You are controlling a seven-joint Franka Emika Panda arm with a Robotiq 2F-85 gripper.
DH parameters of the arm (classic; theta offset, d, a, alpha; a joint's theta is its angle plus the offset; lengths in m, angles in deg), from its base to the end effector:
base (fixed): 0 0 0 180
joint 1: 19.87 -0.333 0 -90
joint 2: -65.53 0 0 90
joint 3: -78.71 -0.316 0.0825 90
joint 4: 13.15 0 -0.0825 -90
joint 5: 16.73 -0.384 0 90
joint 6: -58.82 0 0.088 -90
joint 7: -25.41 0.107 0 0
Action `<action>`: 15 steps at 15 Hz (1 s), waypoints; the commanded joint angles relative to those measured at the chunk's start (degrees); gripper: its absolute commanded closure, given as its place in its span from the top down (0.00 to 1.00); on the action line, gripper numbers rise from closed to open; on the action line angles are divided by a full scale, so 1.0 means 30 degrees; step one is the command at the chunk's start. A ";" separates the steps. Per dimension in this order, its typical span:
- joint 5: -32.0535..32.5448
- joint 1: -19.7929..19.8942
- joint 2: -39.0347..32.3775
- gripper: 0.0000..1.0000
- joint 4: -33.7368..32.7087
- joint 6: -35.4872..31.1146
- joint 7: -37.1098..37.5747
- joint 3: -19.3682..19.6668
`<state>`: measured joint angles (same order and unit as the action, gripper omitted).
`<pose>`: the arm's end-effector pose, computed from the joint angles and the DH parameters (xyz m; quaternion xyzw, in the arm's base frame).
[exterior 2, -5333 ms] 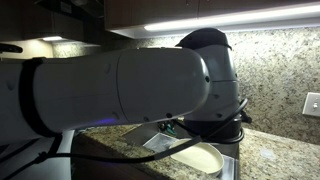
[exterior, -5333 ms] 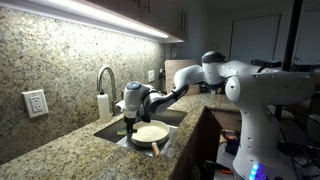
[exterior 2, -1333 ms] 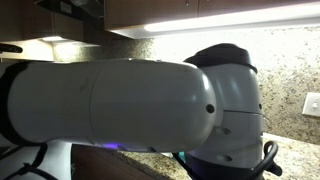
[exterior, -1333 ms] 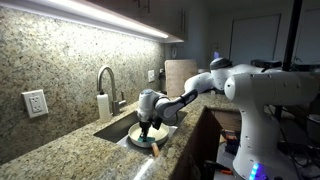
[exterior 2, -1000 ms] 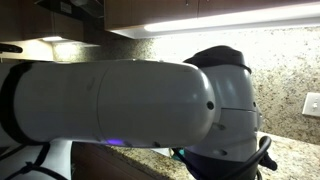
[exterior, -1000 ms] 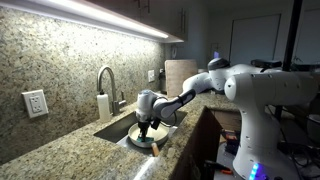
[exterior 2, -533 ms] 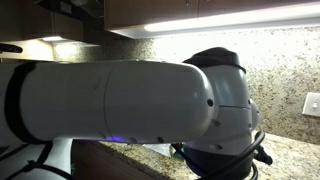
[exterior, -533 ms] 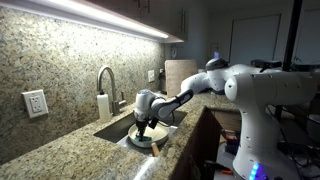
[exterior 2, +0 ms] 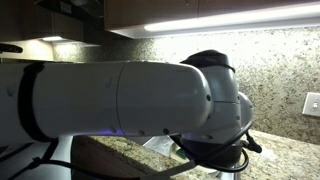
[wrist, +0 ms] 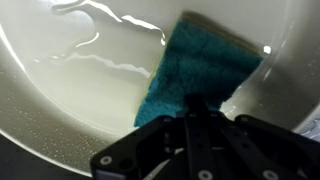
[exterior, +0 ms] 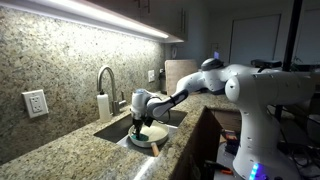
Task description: Turn the faucet to the right then open and close the tap and turn the faucet to the left,pick up the sponge and scrub the pan
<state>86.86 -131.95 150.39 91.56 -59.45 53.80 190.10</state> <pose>0.6151 -0.0748 0.0918 0.9865 0.1137 0.1018 0.0594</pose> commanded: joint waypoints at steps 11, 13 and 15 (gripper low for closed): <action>-0.0062 0.0176 -0.0003 0.00 -0.2542 -0.0144 -0.0276 0.0477; -0.0011 0.0192 -0.0003 0.00 -0.2623 -0.0012 -0.0184 0.0422; 0.0024 0.0191 -0.0002 0.00 -0.2688 0.0179 -0.0124 0.0382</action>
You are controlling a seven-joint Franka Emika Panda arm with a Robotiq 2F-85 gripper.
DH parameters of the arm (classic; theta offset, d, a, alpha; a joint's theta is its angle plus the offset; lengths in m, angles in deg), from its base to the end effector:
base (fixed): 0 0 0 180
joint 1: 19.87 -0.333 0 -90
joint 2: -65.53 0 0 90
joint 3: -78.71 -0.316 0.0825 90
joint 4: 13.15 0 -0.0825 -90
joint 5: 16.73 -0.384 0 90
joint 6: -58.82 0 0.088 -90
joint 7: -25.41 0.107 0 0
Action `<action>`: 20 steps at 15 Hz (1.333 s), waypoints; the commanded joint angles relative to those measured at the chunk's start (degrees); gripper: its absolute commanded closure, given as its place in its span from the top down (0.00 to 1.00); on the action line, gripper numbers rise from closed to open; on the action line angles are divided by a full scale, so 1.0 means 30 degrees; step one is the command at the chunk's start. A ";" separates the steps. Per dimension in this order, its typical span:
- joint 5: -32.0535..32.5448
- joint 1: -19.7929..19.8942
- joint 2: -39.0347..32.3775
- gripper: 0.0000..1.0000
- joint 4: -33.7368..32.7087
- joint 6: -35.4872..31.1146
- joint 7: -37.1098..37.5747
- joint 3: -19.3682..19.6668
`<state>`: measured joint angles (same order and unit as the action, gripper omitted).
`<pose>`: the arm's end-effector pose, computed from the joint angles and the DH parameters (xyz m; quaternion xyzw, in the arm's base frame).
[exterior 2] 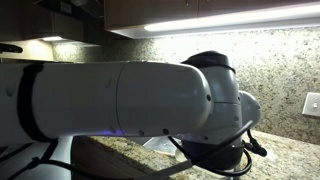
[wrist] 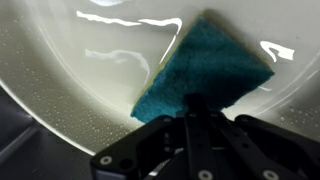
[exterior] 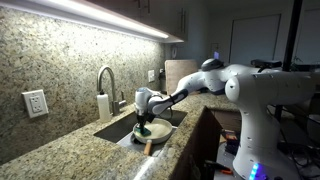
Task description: Turn the faucet to the right then open and close the tap and turn the faucet to the left,pick up the sponge and scrub the pan
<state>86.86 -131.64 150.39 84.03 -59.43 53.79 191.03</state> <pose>0.6366 -0.1436 0.0890 0.9894 0.0522 0.1015 0.0900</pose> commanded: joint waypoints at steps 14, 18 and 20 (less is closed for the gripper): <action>0.0167 0.2698 -0.0001 0.00 0.0832 0.0738 0.1594 0.0055; 0.0081 0.3482 -0.0002 0.00 0.1392 0.0899 0.2177 0.0096; 0.0114 0.3993 -0.0007 0.00 0.1980 0.1067 0.2664 0.0083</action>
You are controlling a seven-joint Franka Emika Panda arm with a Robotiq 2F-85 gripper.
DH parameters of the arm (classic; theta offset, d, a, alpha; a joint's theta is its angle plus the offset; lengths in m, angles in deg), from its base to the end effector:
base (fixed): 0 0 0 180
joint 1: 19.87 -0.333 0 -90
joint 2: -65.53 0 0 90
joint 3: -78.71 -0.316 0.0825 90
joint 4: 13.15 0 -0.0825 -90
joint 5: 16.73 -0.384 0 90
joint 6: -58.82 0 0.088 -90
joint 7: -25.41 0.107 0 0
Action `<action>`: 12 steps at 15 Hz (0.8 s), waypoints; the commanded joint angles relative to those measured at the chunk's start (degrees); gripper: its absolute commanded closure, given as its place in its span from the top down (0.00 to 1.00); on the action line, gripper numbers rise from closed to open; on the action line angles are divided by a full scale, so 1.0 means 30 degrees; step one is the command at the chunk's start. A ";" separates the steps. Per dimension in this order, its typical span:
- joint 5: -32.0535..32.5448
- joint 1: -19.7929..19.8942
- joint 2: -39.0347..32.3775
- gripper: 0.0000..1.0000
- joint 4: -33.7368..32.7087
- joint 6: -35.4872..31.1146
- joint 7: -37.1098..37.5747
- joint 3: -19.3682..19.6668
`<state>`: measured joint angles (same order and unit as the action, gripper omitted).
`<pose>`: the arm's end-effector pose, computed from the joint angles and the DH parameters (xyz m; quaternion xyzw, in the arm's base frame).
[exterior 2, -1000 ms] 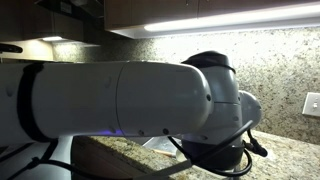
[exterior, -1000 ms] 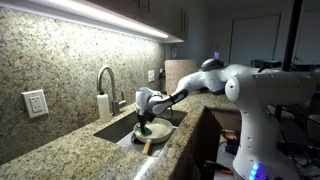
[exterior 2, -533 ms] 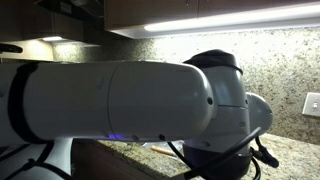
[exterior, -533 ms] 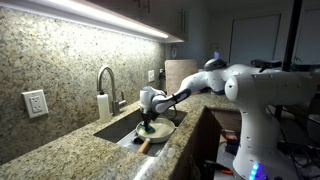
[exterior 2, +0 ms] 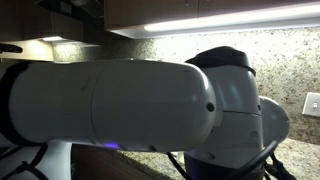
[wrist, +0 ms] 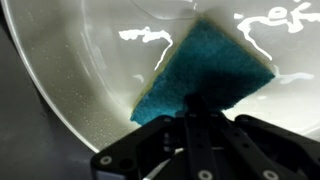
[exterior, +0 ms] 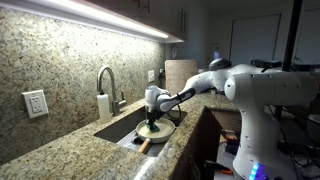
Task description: Turn the faucet to the right then open and close the tap and turn the faucet to the left,pick up the sponge and scrub the pan
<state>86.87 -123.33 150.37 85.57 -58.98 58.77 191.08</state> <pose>0.6057 -0.2211 0.0864 0.9903 -0.0511 0.0938 0.0895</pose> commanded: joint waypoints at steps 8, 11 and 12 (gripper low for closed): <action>0.0296 0.4092 -0.0431 0.00 0.5300 0.2546 0.4374 -0.0248; 0.0292 0.4859 -0.0327 0.00 0.5893 0.3177 0.4853 -0.0468; 0.0266 0.5006 -0.0286 0.00 0.5961 0.3329 0.4846 -0.0555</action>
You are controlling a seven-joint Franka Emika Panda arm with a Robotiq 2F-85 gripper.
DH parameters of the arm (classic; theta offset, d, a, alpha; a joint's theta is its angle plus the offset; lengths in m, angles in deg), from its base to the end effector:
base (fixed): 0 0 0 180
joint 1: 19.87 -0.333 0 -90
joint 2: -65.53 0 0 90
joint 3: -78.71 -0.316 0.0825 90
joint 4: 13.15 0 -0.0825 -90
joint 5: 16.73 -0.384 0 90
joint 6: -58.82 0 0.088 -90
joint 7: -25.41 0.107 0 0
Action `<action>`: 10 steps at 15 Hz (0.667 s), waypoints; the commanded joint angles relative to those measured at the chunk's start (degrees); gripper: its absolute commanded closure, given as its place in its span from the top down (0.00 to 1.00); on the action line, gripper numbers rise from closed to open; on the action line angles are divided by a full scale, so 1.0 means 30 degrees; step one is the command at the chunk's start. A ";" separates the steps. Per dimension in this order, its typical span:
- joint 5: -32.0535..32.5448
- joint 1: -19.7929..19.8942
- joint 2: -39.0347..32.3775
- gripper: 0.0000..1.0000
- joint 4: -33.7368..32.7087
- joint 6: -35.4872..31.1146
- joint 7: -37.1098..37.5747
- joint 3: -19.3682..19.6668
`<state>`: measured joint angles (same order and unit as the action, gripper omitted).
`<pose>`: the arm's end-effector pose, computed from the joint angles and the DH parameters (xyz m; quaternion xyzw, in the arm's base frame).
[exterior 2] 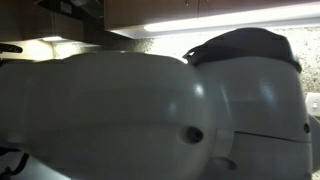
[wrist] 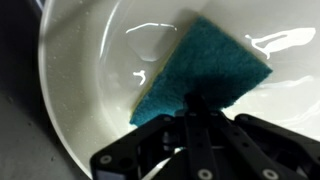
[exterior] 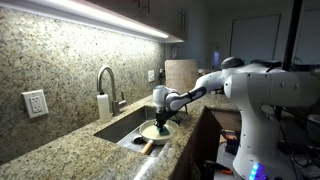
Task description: Turn the faucet to the right then open and close the tap and turn the faucet to the left,pick up the sponge and scrub the pan
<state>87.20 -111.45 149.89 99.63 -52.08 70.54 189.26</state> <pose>0.5316 -0.2227 0.0872 0.9846 -0.1494 0.0500 0.0760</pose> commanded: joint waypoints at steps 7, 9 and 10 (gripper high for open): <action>-0.0324 0.0188 0.0013 0.00 0.0737 0.1061 0.0459 0.0034; -0.0512 -0.0381 0.0013 0.00 0.0786 0.0409 0.0380 0.0224; -0.0628 -0.0691 0.0013 0.00 0.0885 0.0154 0.0361 0.0333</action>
<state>87.03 -111.31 149.93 100.71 -49.64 70.92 188.83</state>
